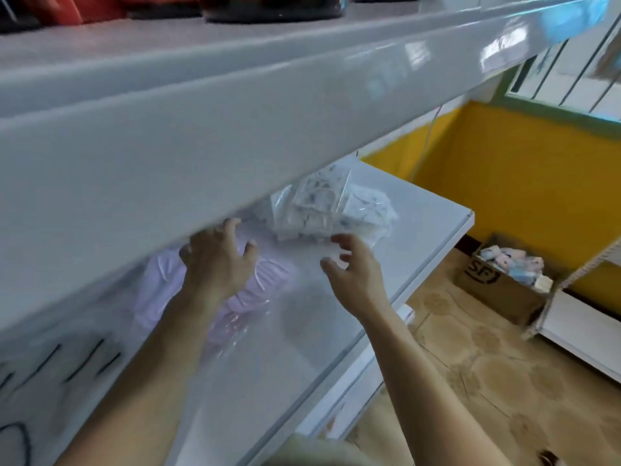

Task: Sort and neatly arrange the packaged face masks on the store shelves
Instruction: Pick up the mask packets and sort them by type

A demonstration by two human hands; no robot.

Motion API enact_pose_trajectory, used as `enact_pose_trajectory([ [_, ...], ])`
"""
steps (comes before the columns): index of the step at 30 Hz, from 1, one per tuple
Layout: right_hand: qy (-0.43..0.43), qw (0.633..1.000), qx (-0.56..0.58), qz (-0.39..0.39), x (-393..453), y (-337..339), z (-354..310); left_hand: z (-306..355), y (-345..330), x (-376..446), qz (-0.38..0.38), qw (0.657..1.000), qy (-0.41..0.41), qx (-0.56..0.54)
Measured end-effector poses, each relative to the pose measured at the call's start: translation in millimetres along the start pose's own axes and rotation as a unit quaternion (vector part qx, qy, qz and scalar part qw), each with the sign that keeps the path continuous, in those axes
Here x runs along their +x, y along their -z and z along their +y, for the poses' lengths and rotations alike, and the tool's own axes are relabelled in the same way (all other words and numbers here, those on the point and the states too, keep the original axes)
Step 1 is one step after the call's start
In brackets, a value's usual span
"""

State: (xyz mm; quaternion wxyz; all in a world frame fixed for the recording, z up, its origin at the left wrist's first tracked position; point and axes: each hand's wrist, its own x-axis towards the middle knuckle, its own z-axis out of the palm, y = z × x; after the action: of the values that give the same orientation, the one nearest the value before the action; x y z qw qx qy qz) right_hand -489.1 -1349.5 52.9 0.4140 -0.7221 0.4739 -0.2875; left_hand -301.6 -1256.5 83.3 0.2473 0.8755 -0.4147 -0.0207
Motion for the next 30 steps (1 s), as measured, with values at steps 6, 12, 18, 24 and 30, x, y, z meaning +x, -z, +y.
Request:
enact_pose_trajectory([
  [6, 0.085, 0.981, -0.172, -0.038, -56, 2, -9, -20, 15, -41, 0.002, 1.0, 0.007, 0.017],
  [12, 0.101, 0.962, -0.246, -0.061, -152, -4, -20, -48, 45, -137, -0.01, 1.0, 0.004, 0.002],
  [18, 0.09, 0.969, -0.21, -0.095, -266, -31, -21, -104, 78, -255, -0.063, 0.998, 0.022, 0.005],
  [24, 0.122, 0.951, -0.213, -0.19, -376, -78, -60, -175, 150, -352, -0.005, 0.999, 0.034, 0.018],
  [30, 0.262, 0.907, -0.236, -0.23, -464, -165, -118, -308, 241, -466, 0.052, 0.988, 0.128, 0.07],
])
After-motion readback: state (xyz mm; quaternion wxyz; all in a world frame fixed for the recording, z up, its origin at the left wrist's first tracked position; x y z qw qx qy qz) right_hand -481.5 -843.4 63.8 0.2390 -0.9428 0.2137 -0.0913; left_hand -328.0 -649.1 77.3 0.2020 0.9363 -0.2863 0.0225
